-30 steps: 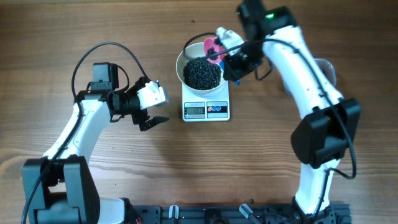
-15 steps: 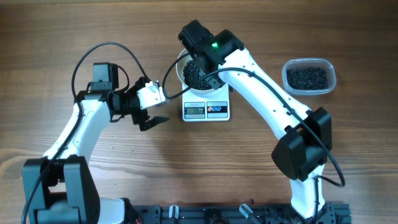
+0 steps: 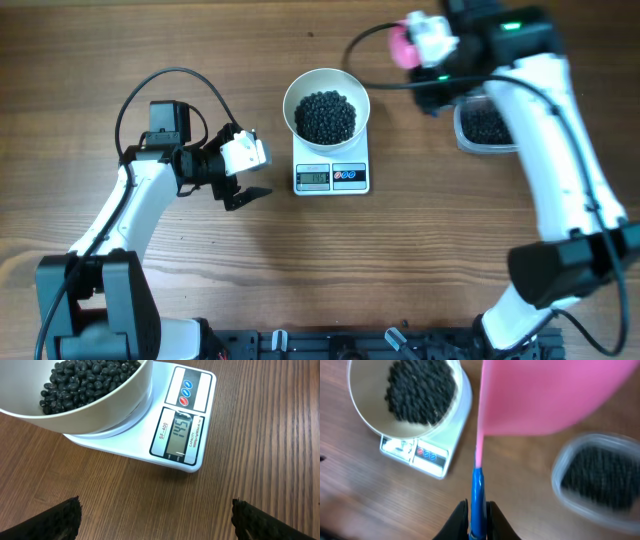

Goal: Scoop item into bowl and weigh 150g on scale
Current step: 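Return the scoop to the bean tub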

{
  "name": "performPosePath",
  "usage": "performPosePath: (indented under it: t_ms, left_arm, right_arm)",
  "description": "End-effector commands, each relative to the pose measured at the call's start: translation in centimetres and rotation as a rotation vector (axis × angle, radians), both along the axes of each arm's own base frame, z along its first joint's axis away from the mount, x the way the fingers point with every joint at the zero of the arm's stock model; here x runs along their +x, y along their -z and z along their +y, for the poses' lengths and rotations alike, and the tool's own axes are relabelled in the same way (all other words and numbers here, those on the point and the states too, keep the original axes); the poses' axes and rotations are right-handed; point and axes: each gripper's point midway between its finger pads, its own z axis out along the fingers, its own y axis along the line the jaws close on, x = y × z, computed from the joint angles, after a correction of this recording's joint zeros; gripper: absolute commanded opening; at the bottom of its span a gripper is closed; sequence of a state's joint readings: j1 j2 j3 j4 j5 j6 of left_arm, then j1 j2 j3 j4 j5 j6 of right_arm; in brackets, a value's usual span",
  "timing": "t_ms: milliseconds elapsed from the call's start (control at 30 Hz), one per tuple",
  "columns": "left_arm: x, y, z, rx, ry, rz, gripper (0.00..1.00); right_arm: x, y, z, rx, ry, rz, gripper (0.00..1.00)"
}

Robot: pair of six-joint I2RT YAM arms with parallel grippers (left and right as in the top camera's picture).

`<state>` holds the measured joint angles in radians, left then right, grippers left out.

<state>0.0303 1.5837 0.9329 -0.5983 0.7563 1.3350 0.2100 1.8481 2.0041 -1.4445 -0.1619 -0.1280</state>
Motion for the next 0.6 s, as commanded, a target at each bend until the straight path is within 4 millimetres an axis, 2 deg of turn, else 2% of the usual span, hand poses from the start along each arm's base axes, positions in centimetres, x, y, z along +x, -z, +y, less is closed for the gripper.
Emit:
performPosePath:
  t_ms: [0, 67, 200, 300, 433, 500, 567]
  left_arm:
    - [0.0, -0.5, 0.2, 0.005, 0.008, -0.030, 1.00]
    - [0.0, -0.5, 0.2, 0.005, 0.008, -0.030, 1.00]
    - [0.0, -0.5, 0.2, 0.005, 0.008, -0.030, 1.00]
    - [0.0, -0.5, 0.2, 0.005, 0.008, -0.030, 1.00]
    - [0.0, -0.5, 0.2, 0.005, 0.008, -0.030, 1.00]
    - [0.0, -0.5, 0.2, 0.005, 0.008, -0.030, 1.00]
    - [0.0, -0.5, 0.2, 0.005, 0.008, -0.030, 1.00]
  right_arm:
    - [-1.5, -0.6, -4.4, 0.098, 0.111, 0.093, 0.04]
    - [-2.8, 1.0, -8.0, 0.062, 0.154, 0.176, 0.04]
    - [-4.3, 6.0, -11.8, 0.008, 0.221, 0.294, 0.04]
    - [-5.1, 9.0, -12.9, 0.015, 0.259, 0.341, 0.04]
    - [-4.6, 12.2, -13.5, 0.020, 0.285, 0.321, 0.04]
    - [-4.8, 12.7, -12.6, 0.093, 0.302, 0.341, 0.04]
    - [-4.2, 12.1, -11.8, 0.214, 0.325, 0.327, 0.04]
